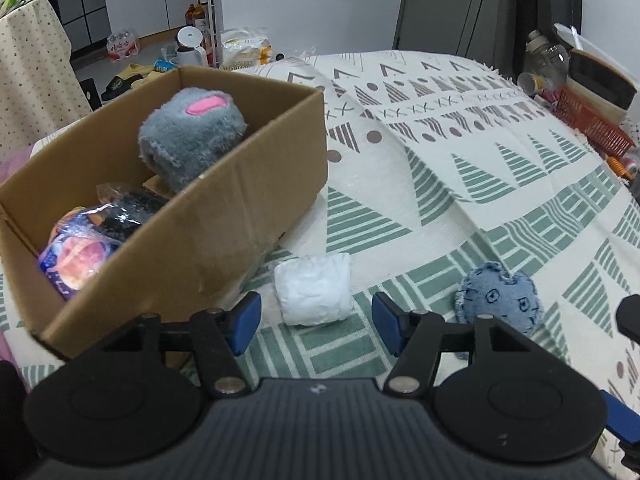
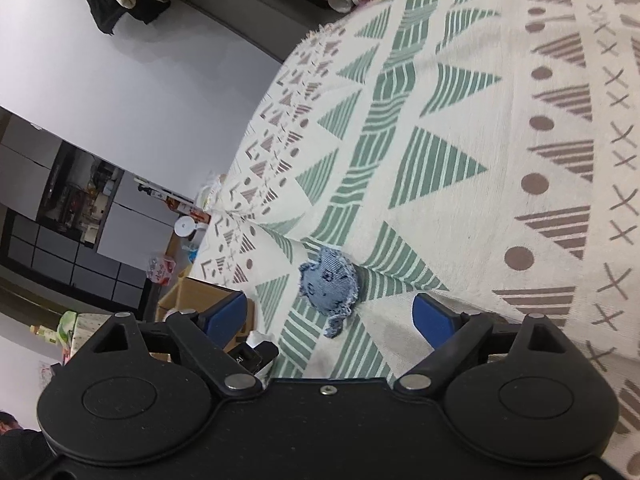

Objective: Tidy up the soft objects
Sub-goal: 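Move the right tool to the denim octopus while the left tool approaches the white tissue, then grasp the denim octopus with the right tool while the left tool grasps the white tissue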

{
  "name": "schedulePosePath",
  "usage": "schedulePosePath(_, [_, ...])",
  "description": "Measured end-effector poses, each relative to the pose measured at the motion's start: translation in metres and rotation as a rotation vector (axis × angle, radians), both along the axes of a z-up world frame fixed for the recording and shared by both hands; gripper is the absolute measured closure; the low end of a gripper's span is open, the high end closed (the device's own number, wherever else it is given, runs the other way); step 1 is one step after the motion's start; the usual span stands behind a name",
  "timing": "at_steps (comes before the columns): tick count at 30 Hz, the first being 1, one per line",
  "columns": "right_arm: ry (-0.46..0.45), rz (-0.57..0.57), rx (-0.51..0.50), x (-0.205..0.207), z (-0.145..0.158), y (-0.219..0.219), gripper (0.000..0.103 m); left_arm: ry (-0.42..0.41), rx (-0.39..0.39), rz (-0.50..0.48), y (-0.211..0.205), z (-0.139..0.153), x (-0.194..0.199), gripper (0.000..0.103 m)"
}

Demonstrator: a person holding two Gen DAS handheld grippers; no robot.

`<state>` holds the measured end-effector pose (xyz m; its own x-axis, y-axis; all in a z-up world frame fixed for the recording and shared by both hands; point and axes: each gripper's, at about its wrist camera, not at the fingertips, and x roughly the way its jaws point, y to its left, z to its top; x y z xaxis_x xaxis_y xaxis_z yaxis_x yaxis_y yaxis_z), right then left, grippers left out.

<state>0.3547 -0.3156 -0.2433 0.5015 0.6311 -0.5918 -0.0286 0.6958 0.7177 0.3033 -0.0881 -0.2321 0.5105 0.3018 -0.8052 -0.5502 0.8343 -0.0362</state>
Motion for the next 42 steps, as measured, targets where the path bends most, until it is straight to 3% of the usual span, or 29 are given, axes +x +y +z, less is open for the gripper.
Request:
schedulePosePath(9, [0.023, 0.017, -0.006, 0.013, -0.015, 0.01, 0.014, 0.029, -0.034, -0.004, 0.003, -0.013, 0.013, 0.042])
schedulePosePath(11, [0.021, 0.023, -0.007, 0.016, -0.017, 0.012, 0.016, 0.024, -0.048, -0.004, 0.004, -0.013, 0.015, 0.049])
schedulePosePath(13, [0.016, 0.028, -0.011, 0.018, -0.018, 0.016, 0.018, 0.025, -0.05, -0.014, 0.005, -0.012, 0.018, 0.064])
schedulePosePath(20, [-0.018, 0.045, -0.039, 0.02, -0.019, 0.029, 0.024, -0.002, -0.085, -0.035, 0.009, -0.01, 0.017, 0.065])
schedulePosePath(27, [-0.035, 0.034, -0.084, 0.026, -0.023, 0.042, 0.043, -0.006, -0.114, -0.054, 0.012, -0.007, 0.015, 0.065])
schedulePosePath(29, [-0.043, 0.027, -0.105, 0.026, -0.024, 0.044, 0.058, -0.007, -0.124, -0.065, 0.014, -0.004, 0.015, 0.065])
schedulePosePath(30, [-0.043, 0.028, -0.117, 0.026, -0.025, 0.046, 0.078, -0.009, -0.128, -0.073, 0.014, -0.002, 0.015, 0.065])
schedulePosePath(31, [-0.033, 0.032, -0.123, 0.027, -0.027, 0.046, 0.081, -0.011, -0.131, -0.082, 0.014, 0.0, 0.014, 0.065])
schedulePosePath(37, [-0.063, 0.028, -0.139, 0.02, -0.018, 0.042, 0.092, -0.026, -0.143, -0.127, 0.013, 0.015, 0.011, 0.065])
schedulePosePath(42, [-0.081, 0.025, -0.143, 0.012, -0.008, 0.042, 0.093, -0.05, -0.14, -0.173, 0.012, 0.033, 0.005, 0.065])
